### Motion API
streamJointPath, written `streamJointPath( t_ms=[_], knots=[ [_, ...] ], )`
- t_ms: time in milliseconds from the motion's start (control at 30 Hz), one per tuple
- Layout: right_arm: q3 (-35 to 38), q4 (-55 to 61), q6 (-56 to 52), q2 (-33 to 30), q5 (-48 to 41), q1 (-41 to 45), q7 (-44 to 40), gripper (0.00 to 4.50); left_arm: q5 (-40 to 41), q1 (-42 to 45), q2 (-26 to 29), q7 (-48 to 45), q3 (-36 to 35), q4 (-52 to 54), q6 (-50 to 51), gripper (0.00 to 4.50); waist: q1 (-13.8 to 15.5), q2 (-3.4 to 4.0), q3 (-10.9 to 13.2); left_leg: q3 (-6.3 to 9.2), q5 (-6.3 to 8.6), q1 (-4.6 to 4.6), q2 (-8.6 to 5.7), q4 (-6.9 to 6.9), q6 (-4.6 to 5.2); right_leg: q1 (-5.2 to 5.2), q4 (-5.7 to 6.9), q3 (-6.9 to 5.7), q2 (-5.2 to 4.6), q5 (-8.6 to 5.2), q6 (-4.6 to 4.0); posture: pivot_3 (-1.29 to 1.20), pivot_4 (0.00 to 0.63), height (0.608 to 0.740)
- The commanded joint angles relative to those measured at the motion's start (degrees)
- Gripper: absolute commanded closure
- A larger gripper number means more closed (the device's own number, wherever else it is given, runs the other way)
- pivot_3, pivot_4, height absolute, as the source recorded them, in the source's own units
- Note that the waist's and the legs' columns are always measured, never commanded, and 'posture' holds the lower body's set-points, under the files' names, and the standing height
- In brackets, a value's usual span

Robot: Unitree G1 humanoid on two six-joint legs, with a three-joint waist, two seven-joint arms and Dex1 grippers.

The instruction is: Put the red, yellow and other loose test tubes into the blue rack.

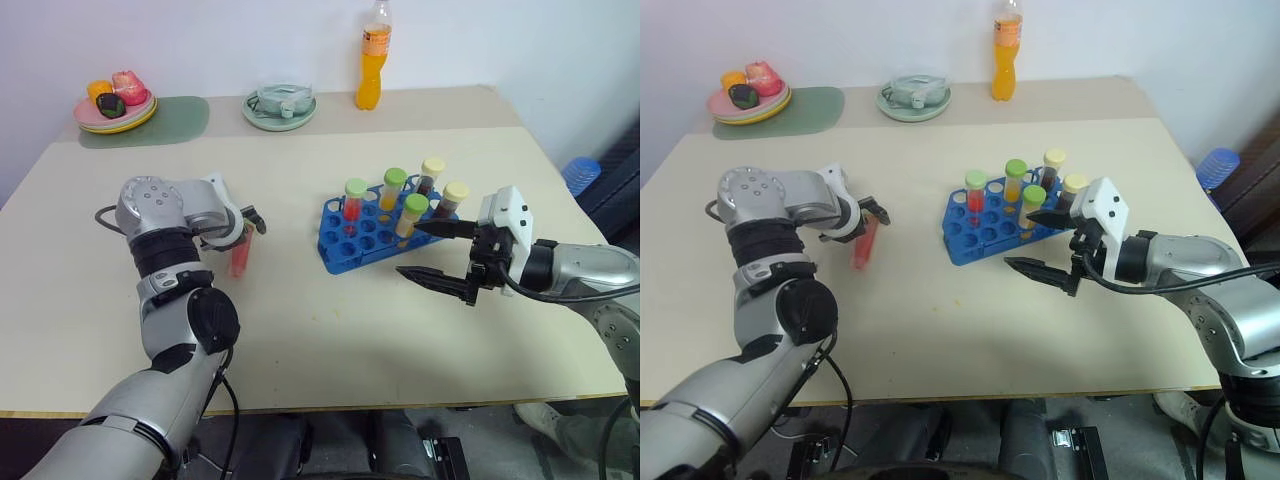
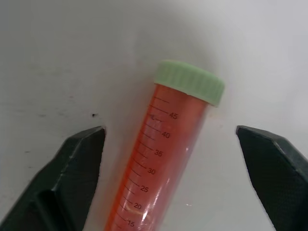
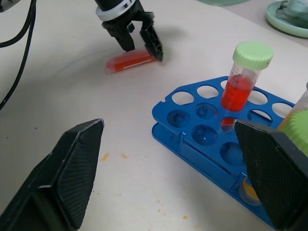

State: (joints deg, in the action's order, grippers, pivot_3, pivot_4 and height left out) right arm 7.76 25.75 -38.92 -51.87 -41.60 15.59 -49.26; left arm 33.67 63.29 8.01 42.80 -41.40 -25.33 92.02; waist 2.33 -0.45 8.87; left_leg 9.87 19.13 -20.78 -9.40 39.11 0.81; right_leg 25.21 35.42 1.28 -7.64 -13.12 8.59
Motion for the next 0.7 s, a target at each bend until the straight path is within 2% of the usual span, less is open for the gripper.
streamJointPath(
  t_ms=[33, 133, 167, 300, 367, 533, 633, 700],
  knots=[
    [2.2, 2.6, -0.3, 0.5, -1.2, 0.0, 0.6, 0.00, -0.9, 1.6, 0.7, 0.1, 0.6, 0.1, 0.5, 1.84, 0.0, 0.00, 0.0, -0.01, 0.00, -0.01, 0.00, 0.00, 0.00, 0.01, 0.00, 0.00, 0.00, 0.00, 0.00, 0.00, 0.150, 0.740],
    [2.2, 2.9, -0.3, 0.6, -1.1, -0.6, 0.7, 0.00, -1.9, 1.0, 0.8, -0.2, 0.6, 0.0, 0.5, 3.37, 0.1, 0.00, 0.0, -0.01, 0.00, -0.02, 0.00, 0.03, 0.00, 0.01, 0.01, 0.00, -0.01, 0.00, 0.00, 0.00, 0.150, 0.740],
    [2.2, 2.9, -0.3, 0.6, -1.0, -0.7, 0.7, 0.00, -2.0, 0.8, 0.8, -0.2, 0.7, 0.0, 0.5, 3.66, 0.0, 0.00, 0.0, -0.01, 0.00, -0.02, 0.00, 0.03, 0.00, 0.00, 0.01, 0.00, -0.01, 0.00, 0.00, 0.00, 0.150, 0.740],
    [2.2, 2.5, -0.1, 0.6, -0.8, -0.9, 0.4, 0.00, 0.2, -0.1, 1.3, -0.4, 1.9, 1.1, 0.5, 3.72, 0.0, 0.00, 0.0, -0.02, 0.00, -0.01, 0.00, 0.03, 0.00, 0.01, 0.04, 0.00, -0.01, 0.00, 0.00, 0.00, 0.150, 0.740],
    [2.0, 2.0, 0.2, 0.8, -0.5, -0.8, 0.2, 0.00, 3.3, -1.5, 3.1, -1.2, 5.3, 3.5, 0.5, 3.72, 0.0, 0.00, 0.0, -0.02, 0.00, -0.02, 0.00, 0.03, 0.00, 0.02, 0.05, 0.00, -0.01, 0.00, 0.00, 0.00, 0.150, 0.740],
    [1.4, 1.0, 1.3, 1.6, 0.5, -0.7, -0.1, 0.00, 12.8, -6.9, 12.5, -7.2, 16.8, 17.2, 0.5, 3.72, -0.5, -0.07, 0.0, -0.12, 0.01, -0.05, 0.03, 0.01, -0.02, 0.21, 0.24, 0.06, -0.02, 0.00, 0.00, 0.00, 0.150, 0.740],
    [0.8, 0.3, 2.0, 2.3, 1.2, -0.6, -0.4, 0.00, 16.1, -10.3, 18.6, -21.7, 22.9, 27.7, -1.6, 3.72, -0.2, -0.07, 0.0, -0.15, 0.02, -0.08, 0.03, 0.06, -0.04, 0.29, 0.59, 0.05, -0.03, 0.00, -0.01, 0.00, 0.150, 0.740],
    [0.6, 0.0, 2.2, 2.6, 1.5, -0.5, -0.6, 0.00, 14.2, -15.8, 22.0, -34.3, 27.5, 36.6, -13.5, 3.72, 0.0, -0.04, 0.0, -0.15, 0.02, -0.08, 0.00, 0.08, -0.04, 0.25, 0.58, 0.04, -0.06, 0.00, -0.02, 0.00, 0.150, 0.740]
  ],
)
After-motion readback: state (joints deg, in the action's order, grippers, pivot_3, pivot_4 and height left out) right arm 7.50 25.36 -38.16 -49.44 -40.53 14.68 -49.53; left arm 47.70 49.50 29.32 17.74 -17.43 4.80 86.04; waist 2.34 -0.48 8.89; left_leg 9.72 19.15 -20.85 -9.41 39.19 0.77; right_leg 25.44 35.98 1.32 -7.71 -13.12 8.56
